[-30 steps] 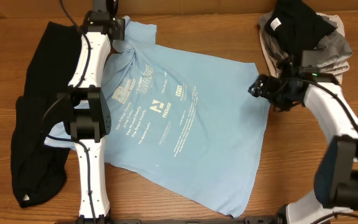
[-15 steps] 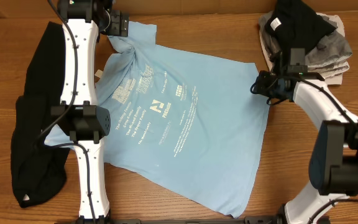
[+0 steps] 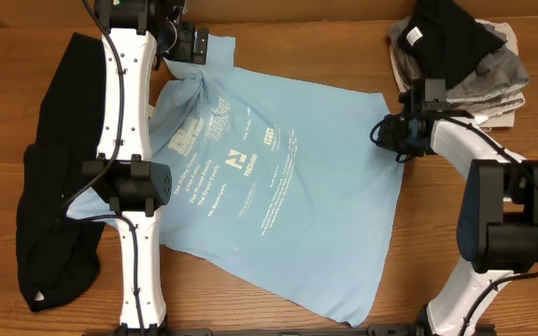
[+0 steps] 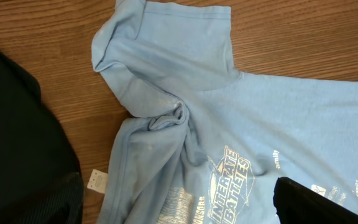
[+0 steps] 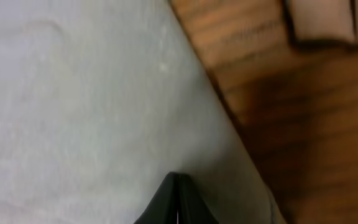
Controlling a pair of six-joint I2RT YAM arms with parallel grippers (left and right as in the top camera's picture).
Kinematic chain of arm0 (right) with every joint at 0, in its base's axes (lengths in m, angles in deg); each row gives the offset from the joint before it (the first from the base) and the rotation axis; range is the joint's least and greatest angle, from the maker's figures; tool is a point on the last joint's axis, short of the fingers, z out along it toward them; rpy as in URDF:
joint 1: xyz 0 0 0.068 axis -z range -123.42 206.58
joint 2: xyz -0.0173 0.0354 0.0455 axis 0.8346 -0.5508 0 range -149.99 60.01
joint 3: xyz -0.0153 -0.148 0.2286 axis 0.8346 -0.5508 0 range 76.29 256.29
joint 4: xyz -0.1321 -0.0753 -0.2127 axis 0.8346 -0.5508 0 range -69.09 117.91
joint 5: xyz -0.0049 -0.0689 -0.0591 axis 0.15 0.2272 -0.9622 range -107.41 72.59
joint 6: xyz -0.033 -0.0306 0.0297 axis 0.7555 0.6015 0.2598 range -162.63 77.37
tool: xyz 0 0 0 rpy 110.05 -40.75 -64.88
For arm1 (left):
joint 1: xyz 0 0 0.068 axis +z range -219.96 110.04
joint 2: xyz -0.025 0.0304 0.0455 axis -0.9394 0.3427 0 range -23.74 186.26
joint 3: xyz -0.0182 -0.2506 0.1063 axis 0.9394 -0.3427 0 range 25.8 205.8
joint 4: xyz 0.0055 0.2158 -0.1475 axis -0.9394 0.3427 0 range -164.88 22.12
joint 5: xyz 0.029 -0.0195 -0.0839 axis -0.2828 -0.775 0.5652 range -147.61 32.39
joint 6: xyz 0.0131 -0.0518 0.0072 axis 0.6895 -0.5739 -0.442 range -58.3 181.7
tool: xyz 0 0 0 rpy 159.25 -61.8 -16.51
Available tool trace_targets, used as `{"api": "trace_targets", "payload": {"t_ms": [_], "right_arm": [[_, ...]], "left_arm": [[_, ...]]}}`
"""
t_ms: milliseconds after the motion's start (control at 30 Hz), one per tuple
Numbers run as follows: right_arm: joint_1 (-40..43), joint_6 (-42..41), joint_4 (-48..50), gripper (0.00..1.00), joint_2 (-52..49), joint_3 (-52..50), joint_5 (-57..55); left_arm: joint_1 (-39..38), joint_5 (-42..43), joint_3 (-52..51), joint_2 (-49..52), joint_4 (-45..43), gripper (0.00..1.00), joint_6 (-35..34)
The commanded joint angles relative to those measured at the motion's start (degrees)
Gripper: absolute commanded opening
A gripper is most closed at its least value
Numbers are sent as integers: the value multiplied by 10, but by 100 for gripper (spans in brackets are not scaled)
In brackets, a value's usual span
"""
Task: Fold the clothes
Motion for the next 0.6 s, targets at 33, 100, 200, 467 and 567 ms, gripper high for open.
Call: {"api": "trace_targets", "payload": {"t_ms": [33, 100, 200, 467, 567], "right_arm": [[-1, 2, 31, 4, -63, 2, -67], [-1, 2, 56, 4, -78, 2, -80], [-1, 2, 94, 4, -100, 2, -97], [0, 2, 184, 4, -175, 41, -116], [0, 2, 175, 4, -202, 82, -115]], "left_arm": [[-4, -4, 9, -16, -1, 100, -7], [-3, -4, 9, -16, -1, 100, -7], [-4, -4, 9, -16, -2, 100, -7], [-3, -5, 9, -16, -10, 100, -7], [-3, -12, 9, -16, -18, 100, -7]]}}
